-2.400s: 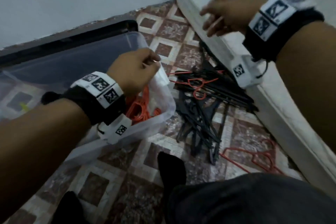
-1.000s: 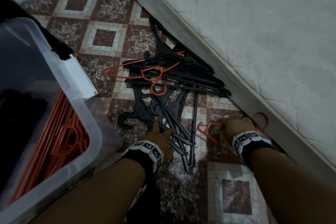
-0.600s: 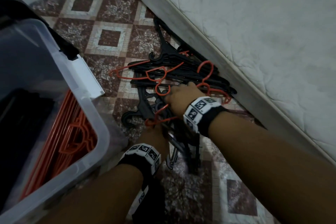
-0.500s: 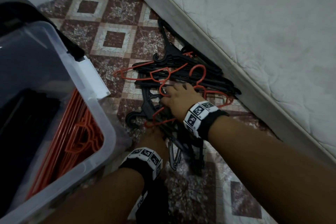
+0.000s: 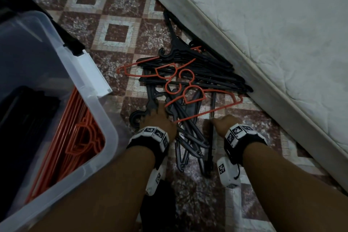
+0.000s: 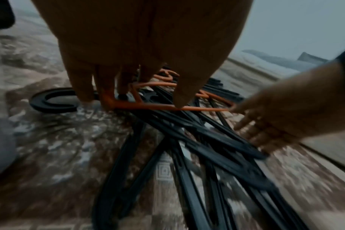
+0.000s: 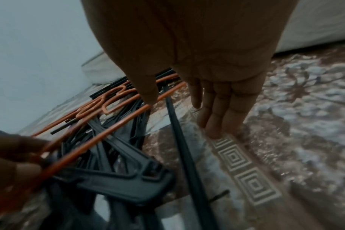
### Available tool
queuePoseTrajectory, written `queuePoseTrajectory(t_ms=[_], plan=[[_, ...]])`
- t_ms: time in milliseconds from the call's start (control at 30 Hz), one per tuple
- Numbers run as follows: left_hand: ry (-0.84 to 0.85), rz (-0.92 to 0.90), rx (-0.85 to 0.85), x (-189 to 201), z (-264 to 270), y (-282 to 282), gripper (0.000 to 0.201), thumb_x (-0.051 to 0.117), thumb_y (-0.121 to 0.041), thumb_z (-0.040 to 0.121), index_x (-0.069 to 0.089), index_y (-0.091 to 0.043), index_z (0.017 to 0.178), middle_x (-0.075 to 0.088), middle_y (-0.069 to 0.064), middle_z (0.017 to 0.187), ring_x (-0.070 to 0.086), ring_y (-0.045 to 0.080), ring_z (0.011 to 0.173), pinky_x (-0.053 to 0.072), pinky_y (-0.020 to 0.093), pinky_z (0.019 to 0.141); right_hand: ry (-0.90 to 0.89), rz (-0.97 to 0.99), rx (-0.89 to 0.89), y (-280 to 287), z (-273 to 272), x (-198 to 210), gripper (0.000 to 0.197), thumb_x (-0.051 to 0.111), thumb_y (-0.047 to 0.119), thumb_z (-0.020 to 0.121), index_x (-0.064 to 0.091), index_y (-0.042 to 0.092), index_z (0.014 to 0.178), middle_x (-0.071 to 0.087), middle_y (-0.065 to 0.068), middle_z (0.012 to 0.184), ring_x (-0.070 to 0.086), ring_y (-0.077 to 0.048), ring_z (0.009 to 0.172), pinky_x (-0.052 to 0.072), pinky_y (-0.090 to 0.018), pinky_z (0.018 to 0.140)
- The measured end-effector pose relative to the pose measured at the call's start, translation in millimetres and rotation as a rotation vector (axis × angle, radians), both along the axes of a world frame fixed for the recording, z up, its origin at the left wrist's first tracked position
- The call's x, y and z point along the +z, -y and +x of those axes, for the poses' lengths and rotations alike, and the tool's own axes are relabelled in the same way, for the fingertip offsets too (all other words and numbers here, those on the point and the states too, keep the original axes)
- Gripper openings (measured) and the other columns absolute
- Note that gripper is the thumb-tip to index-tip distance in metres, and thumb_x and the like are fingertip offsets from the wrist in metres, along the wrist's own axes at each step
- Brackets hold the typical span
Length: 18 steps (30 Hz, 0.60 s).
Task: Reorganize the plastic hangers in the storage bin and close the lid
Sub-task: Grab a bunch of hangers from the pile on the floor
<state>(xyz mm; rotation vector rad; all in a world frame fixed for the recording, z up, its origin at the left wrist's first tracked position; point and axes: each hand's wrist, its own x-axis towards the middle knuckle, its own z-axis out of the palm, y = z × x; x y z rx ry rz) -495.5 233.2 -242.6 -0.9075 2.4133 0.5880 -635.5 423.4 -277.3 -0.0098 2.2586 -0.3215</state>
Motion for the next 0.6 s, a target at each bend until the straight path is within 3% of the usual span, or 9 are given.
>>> queuePoseTrajectory(t_ms=[100, 167, 233, 300, 367, 400, 467, 533, 600], plan=[[-0.03, 0.018, -0.078, -8, 12, -14, 0.049, 0.045, -0.044, 0.095, 0.047, -0.011, 0.13, 0.044, 0.015, 0.131, 0.056, 0.037, 0.105, 0.053, 0.047, 0.088, 0.036, -0.082, -0.032, 13, 0, -2, 0.06, 0.048, 0.055, 0.094, 0.06, 0.005, 0.125, 0.063, -0.013, 0.122, 0.062, -0.027, 0.088, 0.045, -0.028, 0.071], [-0.109, -0.066, -0.216, -7, 20, -29, 0.036, 0.041, -0.039, 0.098, 0.064, -0.014, 0.107, 0.062, 0.01, 0.106, 0.062, 0.031, 0.089, 0.056, 0.044, 0.078, 0.038, -0.102, -0.083, 21, -1, -1, 0.071, 0.048, 0.063, 0.089, 0.058, 0.004, 0.127, 0.06, -0.018, 0.126, 0.06, -0.032, 0.095, 0.044, -0.031, 0.077], [-0.088, -0.133, -0.326, -7, 26, -31, 0.036, 0.036, -0.032, 0.102, 0.064, -0.013, 0.115, 0.067, 0.011, 0.105, 0.064, 0.032, 0.091, 0.056, 0.045, 0.08, 0.035, -0.112, -0.13, 28, 0, -1, 0.084, 0.052, 0.069, 0.083, 0.05, 0.002, 0.135, 0.061, -0.019, 0.123, 0.059, -0.032, 0.09, 0.043, -0.03, 0.074], [-0.064, -0.112, -0.252, -10, 26, -24, 0.04, 0.034, -0.026, 0.103, 0.045, -0.006, 0.136, 0.064, 0.017, 0.113, 0.063, 0.037, 0.096, 0.055, 0.047, 0.081, 0.009, -0.111, -0.164, 32, -1, -2, 0.096, 0.056, 0.073, 0.078, 0.044, -0.001, 0.139, 0.064, -0.017, 0.113, 0.061, -0.032, 0.087, 0.049, -0.032, 0.071], [-0.02, -0.048, -0.079, -15, 24, -15, 0.052, 0.036, -0.035, 0.102, 0.03, -0.006, 0.145, 0.059, 0.02, 0.12, 0.062, 0.04, 0.099, 0.054, 0.047, 0.082, -0.003, -0.098, -0.18, 35, -1, -2, 0.11, 0.059, 0.077, 0.071, 0.035, -0.001, 0.145, 0.059, -0.02, 0.128, 0.062, -0.036, 0.103, 0.053, -0.039, 0.081], [-0.005, 0.027, 0.133, -13, 22, -14, 0.059, 0.038, -0.046, 0.1, 0.034, -0.007, 0.144, 0.058, 0.02, 0.124, 0.06, 0.04, 0.105, 0.052, 0.045, 0.087, 0.0, -0.096, -0.167, 37, 0, -1, 0.113, 0.061, 0.078, 0.067, 0.036, -0.001, 0.144, 0.06, -0.019, 0.127, 0.063, -0.036, 0.102, 0.054, -0.038, 0.077], [0.018, 0.179, 0.46, -16, 14, -10, 0.073, 0.046, -0.064, 0.09, 0.053, -0.004, 0.132, 0.06, 0.019, 0.126, 0.058, 0.037, 0.114, 0.048, 0.042, 0.096, 0.015, -0.108, -0.118, 40, 3, -2, 0.104, 0.068, 0.073, 0.064, 0.047, -0.001, 0.134, 0.068, -0.013, 0.1, 0.067, -0.027, 0.079, 0.052, -0.029, 0.058], [-0.035, 0.265, 0.579, -21, 7, -10, 0.075, 0.058, -0.068, 0.081, 0.061, -0.006, 0.123, 0.063, 0.017, 0.123, 0.059, 0.034, 0.112, 0.048, 0.041, 0.096, 0.03, -0.108, -0.089, 43, 6, -4, 0.09, 0.075, 0.055, 0.07, 0.044, -0.001, 0.133, 0.063, -0.005, 0.081, 0.063, -0.02, 0.065, 0.051, -0.026, 0.05], [-0.029, 0.387, 0.552, -24, 8, -15, 0.07, 0.061, -0.071, 0.075, 0.067, -0.015, 0.116, 0.066, 0.012, 0.118, 0.062, 0.033, 0.104, 0.052, 0.042, 0.092, 0.047, -0.088, -0.049, 47, 11, -4, 0.084, 0.075, 0.041, 0.077, 0.033, 0.0, 0.137, 0.056, -0.004, 0.08, 0.059, -0.018, 0.065, 0.049, -0.025, 0.048]])
